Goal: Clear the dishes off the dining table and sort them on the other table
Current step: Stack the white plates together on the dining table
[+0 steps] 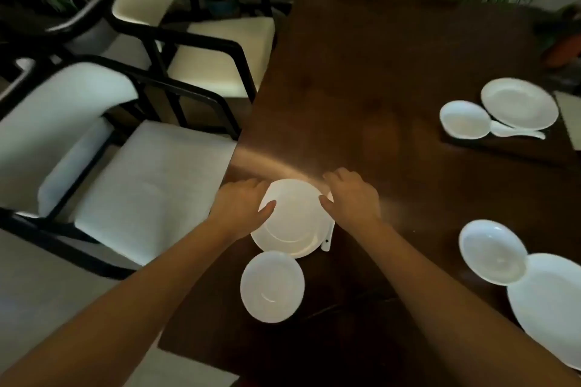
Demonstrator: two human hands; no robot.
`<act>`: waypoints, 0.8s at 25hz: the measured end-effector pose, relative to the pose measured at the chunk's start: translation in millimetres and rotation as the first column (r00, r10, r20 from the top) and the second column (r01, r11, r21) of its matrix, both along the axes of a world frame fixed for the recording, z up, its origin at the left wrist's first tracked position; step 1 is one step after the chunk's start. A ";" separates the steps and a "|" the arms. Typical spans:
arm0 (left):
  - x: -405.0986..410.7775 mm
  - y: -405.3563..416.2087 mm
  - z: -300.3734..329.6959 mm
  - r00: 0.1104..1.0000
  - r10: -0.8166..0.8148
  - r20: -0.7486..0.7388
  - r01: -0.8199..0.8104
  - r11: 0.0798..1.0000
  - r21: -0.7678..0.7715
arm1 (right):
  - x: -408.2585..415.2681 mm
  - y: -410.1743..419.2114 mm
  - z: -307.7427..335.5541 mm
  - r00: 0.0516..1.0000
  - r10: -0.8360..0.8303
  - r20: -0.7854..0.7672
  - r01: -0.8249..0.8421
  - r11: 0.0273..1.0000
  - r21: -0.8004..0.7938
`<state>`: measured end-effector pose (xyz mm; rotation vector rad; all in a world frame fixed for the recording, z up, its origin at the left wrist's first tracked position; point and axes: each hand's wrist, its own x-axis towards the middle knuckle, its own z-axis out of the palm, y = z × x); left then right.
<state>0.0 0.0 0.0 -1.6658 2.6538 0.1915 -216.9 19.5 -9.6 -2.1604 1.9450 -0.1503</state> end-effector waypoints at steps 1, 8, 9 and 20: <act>5.6 -3.9 -5.0 0.999 -0.004 0.043 0.003 1.000 0.028 | 6.4 -2.1 -5.0 0.999 -0.015 -0.034 0.016 0.999 0.028; 32.3 -9.9 -59.6 0.986 0.091 0.136 -0.121 0.966 0.228 | 22.2 -1.3 -41.1 0.991 -0.132 -0.004 0.129 0.965 0.226; 32.3 -7.6 -65.7 0.983 0.123 0.134 -0.155 0.950 0.270 | 23.2 -0.3 -43.3 0.990 -0.142 -0.004 0.139 0.960 0.242; 27.7 -12.9 -77.7 0.591 0.744 -0.311 -0.319 0.570 0.757 | 34.9 -12.5 -50.8 0.947 -0.320 0.022 0.303 0.914 0.271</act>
